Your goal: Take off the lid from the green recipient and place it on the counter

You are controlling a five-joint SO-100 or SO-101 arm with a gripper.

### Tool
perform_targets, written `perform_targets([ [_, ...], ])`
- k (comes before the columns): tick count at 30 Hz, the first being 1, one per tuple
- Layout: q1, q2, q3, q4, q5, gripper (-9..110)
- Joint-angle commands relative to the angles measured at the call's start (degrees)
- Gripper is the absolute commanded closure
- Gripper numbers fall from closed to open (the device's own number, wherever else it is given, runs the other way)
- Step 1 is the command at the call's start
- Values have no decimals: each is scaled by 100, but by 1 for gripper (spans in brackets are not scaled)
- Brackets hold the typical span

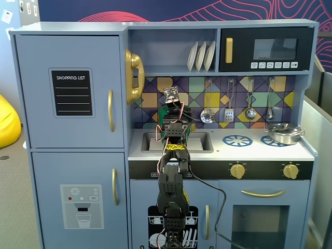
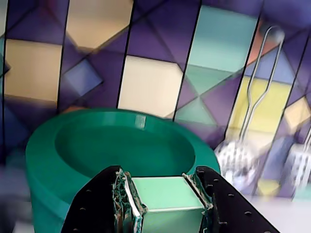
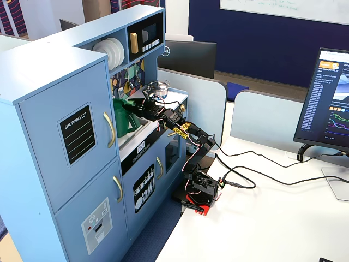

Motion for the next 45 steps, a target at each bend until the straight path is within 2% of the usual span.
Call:
perform_targets([
  [1, 62, 44, -738, -396, 26, 101],
  [7, 571, 229, -773, -220, 18, 101],
  [18, 2918, 299, -325, 422, 53, 101],
  [24, 3428, 272, 932, -686, 202, 101],
  [33, 3542, -44, 2584, -2426, 334, 101],
  [37, 3472, -369, 2821, -3173, 422, 101],
  [45, 3340, -932, 2514, -3507, 396, 101],
])
